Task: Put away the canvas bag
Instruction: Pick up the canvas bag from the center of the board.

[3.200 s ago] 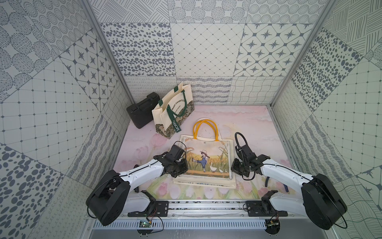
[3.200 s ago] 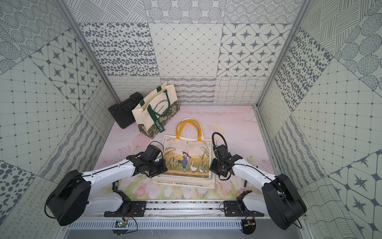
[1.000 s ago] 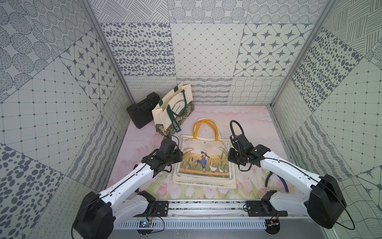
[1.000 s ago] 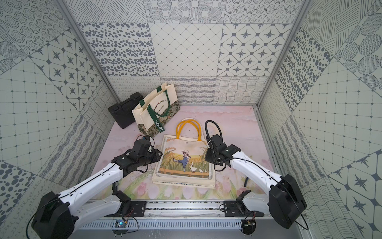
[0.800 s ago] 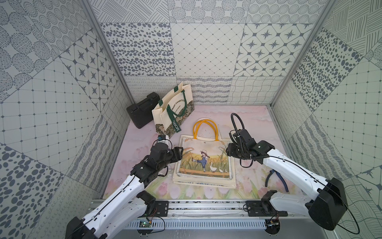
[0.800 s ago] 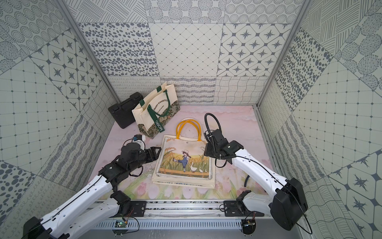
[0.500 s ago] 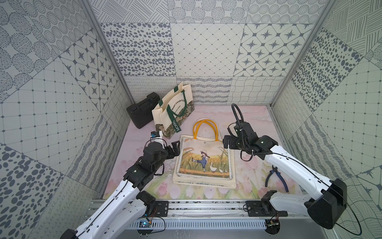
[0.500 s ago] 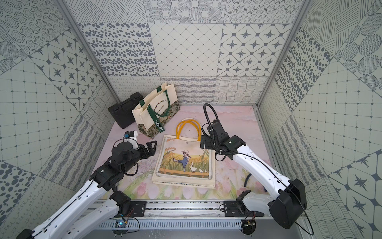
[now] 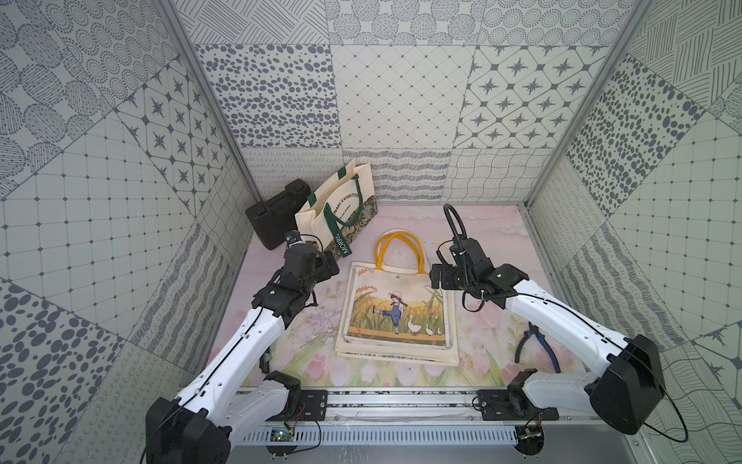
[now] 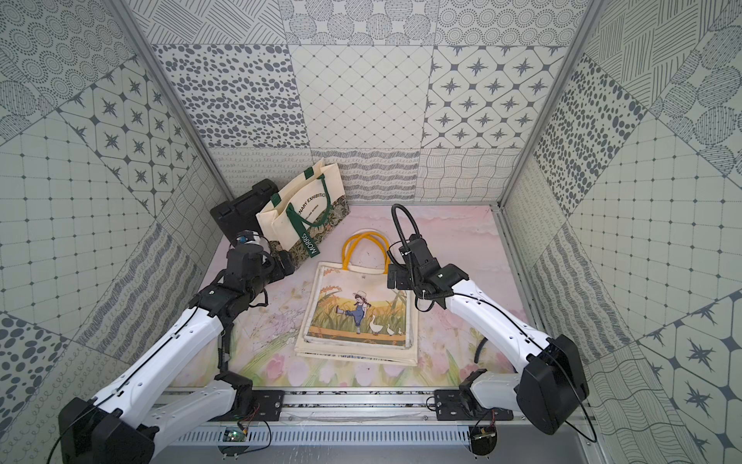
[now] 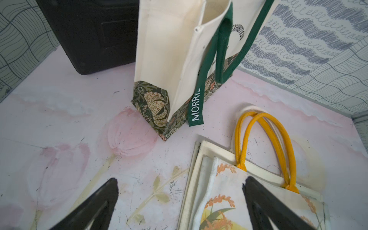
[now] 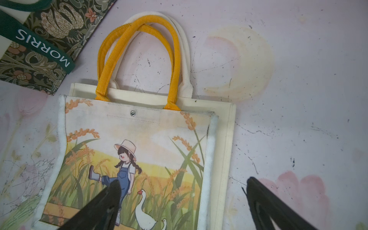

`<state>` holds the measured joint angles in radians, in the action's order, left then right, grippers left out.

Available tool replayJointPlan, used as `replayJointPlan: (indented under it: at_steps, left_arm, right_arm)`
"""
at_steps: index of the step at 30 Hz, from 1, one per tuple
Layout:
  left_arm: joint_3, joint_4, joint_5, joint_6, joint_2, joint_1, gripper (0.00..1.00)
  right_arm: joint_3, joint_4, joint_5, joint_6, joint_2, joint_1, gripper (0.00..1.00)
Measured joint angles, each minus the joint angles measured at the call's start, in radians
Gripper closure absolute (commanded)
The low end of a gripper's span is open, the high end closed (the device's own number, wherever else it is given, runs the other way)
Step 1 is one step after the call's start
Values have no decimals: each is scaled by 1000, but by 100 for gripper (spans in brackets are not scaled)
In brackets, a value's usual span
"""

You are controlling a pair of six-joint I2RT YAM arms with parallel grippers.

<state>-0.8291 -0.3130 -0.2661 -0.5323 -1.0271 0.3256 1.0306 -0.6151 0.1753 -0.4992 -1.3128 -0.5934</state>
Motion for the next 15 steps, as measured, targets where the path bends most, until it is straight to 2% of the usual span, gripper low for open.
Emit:
replayJointPlan:
  at_steps: [7,15]
  left_arm:
    - [16,34,46,-9,6,-52,0]
    - [-33,0,159,-18,24,-66,2]
  right_arm:
    - [27,8,-68,-15,-72,11,1]
    - [-39,108,-198,-101,73,11,1]
